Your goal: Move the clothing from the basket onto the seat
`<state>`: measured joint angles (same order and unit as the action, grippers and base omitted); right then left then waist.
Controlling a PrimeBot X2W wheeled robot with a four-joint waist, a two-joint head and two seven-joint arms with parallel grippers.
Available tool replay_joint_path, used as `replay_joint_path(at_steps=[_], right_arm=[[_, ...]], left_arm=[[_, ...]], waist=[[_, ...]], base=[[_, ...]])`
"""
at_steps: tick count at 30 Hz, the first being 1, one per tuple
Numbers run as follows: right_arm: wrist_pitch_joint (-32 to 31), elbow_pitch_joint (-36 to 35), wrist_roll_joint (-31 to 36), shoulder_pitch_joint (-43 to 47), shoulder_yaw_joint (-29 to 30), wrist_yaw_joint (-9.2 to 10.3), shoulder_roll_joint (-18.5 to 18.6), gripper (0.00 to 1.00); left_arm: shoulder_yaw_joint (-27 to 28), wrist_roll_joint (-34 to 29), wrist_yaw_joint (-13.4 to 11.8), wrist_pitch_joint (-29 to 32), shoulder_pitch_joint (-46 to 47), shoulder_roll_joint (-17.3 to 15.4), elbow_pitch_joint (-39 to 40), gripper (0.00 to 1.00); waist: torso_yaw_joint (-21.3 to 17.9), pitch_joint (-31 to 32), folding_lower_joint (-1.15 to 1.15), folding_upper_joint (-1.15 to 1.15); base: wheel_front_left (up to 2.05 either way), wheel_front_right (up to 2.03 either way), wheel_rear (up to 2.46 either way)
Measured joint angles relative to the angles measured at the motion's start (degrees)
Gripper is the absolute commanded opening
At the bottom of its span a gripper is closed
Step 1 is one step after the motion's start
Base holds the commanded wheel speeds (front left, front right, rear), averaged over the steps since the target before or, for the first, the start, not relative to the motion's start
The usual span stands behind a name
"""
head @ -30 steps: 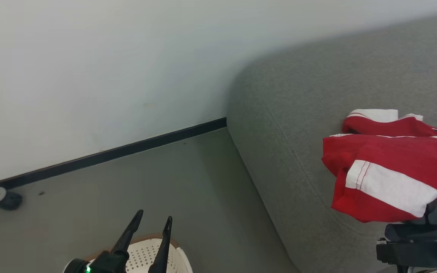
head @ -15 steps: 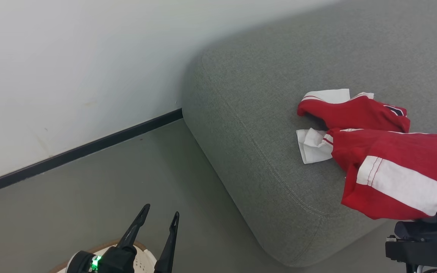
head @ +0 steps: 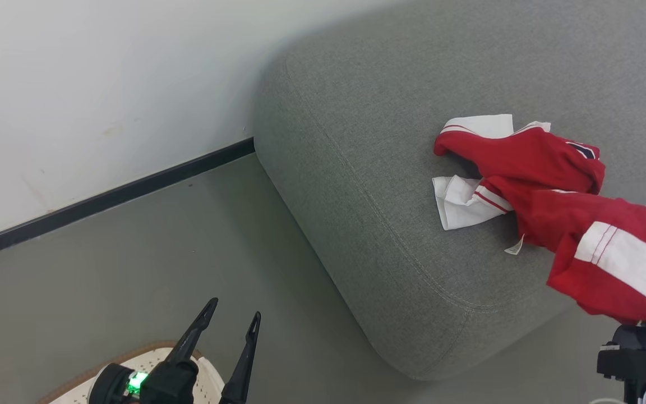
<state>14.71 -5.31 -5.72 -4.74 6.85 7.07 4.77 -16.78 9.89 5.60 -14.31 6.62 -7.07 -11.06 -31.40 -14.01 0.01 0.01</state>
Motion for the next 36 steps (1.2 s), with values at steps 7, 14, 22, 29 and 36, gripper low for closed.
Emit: replay_joint_path(at_steps=[7, 14, 22, 29, 36], right_arm=[[0.0, 2.3, -3.7, -4.3, 5.7, 0.00, 0.6, 0.00], [0.0, 4.9, -6.0, -12.3, 7.7, -1.36, 2.5, 0.00], [0.0, 14.9, -10.6, -24.3, 7.9, -4.45, 3.8, 0.00], [0.0, 23.1, -12.8, -35.4, 10.8, -5.09, 7.4, 0.00], [0.0, 33.8, -12.9, -42.7, 11.2, -5.08, 10.6, 0.00]], left_arm=[[-0.1, -1.0, 0.1, 0.0, -0.1, -1.1, 0.7, 1.00], [0.1, -1.9, 0.5, 0.0, -0.2, -3.5, 1.4, 1.00], [2.0, -2.7, 0.6, 0.0, -1.2, -7.1, 2.6, 1.00], [1.9, -2.9, 1.0, 0.0, -0.9, -7.4, 2.7, 1.00], [1.8, -2.9, 1.0, 0.0, -0.9, -7.4, 2.6, 1.00]], waist=[[0.2, -1.7, 0.00, 0.00], [1.0, -4.5, 0.00, 0.00], [2.0, -8.6, 0.00, 0.00], [3.7, -11.7, 0.00, 0.00], [6.1, -13.4, 0.00, 0.00]], base=[[0.00, 0.00, 0.00], [0.00, 0.00, 0.00], [0.00, 0.00, 0.00], [0.00, 0.00, 0.00], [0.00, 0.00, 0.00]])
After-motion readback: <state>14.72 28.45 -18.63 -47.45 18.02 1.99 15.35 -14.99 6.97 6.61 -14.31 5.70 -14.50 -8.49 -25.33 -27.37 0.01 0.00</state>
